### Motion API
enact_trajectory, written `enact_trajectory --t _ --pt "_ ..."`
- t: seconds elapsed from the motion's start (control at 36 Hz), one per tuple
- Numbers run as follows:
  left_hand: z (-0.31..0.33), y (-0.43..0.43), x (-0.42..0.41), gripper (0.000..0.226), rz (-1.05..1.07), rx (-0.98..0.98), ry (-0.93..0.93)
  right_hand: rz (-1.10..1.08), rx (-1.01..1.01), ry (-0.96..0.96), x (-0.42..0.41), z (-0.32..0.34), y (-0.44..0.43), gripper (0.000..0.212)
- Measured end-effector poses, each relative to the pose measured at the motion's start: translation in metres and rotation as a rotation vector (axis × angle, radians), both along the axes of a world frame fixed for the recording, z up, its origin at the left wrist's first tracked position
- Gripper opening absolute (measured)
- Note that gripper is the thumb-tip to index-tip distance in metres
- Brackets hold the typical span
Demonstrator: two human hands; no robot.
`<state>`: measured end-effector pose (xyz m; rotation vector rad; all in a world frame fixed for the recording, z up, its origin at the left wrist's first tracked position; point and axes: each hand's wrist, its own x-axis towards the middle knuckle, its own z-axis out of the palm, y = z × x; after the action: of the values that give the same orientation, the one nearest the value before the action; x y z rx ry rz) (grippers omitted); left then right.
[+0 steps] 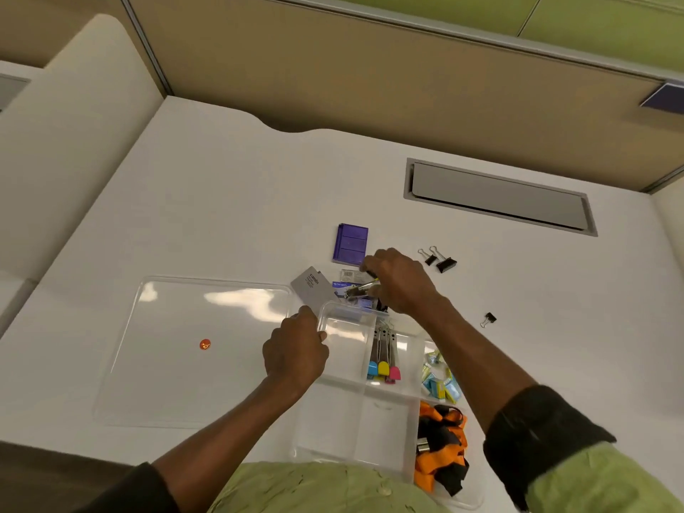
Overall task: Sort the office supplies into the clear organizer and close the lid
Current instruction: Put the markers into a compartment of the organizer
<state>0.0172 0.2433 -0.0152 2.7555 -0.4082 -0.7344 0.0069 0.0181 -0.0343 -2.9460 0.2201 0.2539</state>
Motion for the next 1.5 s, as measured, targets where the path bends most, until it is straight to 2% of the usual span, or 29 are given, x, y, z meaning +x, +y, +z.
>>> enact_trajectory --t 0.19,0.31,0.39,0.47,0.61,0.67,0.72,0.81,1.0,1.14,1.31,1.5 --pt "0.002 0.001 0.0 0.031 0.005 -0.024 0.014 0.192 -0.134 0.043 0.011 -0.026 -0.004 0.03" --pt "0.001 0.001 0.0 0.031 0.003 -0.017 0.014 0.187 -0.055 -0.016 0.011 -0.026 -0.005 0.025" --pt "0.001 0.002 0.001 0.029 0.005 -0.021 0.018 0.126 0.021 -0.134 0.004 -0.014 -0.004 0.023" --pt "0.001 0.002 0.001 0.028 -0.004 -0.01 0.011 -0.091 0.195 -0.272 -0.012 0.008 0.003 0.025" --pt "0.001 0.001 0.0 0.028 -0.011 0.006 0.01 -0.724 0.752 -0.481 -0.064 0.044 0.026 0.023" --pt "0.0 0.001 0.0 0.025 -0.013 0.011 0.011 -0.944 0.998 -0.509 -0.088 0.047 0.037 0.025" --pt "-0.002 0.001 0.0 0.023 -0.01 0.01 0.011 -1.073 1.117 -0.496 -0.107 0.045 0.047 0.029" --pt "-0.002 0.0 -0.001 0.026 -0.017 0.01 0.008 -1.114 1.0 -0.43 -0.13 0.034 0.059 0.023" --pt "0.0 0.0 -0.002 0.022 -0.044 0.021 -0.01 -1.033 0.347 -0.278 -0.143 0.013 0.08 0.023" --pt "-0.001 0.0 -0.003 0.022 -0.04 0.014 -0.014 -0.906 0.07 -0.155 -0.128 0.01 0.085 0.014" --pt "-0.004 0.002 -0.003 0.016 -0.032 -0.007 -0.025 -0.737 -0.149 0.068 -0.115 0.001 0.091 0.023" --pt "-0.008 0.003 -0.001 0.012 -0.025 -0.023 -0.022 -0.713 -0.19 0.126 -0.118 -0.015 0.093 0.029"
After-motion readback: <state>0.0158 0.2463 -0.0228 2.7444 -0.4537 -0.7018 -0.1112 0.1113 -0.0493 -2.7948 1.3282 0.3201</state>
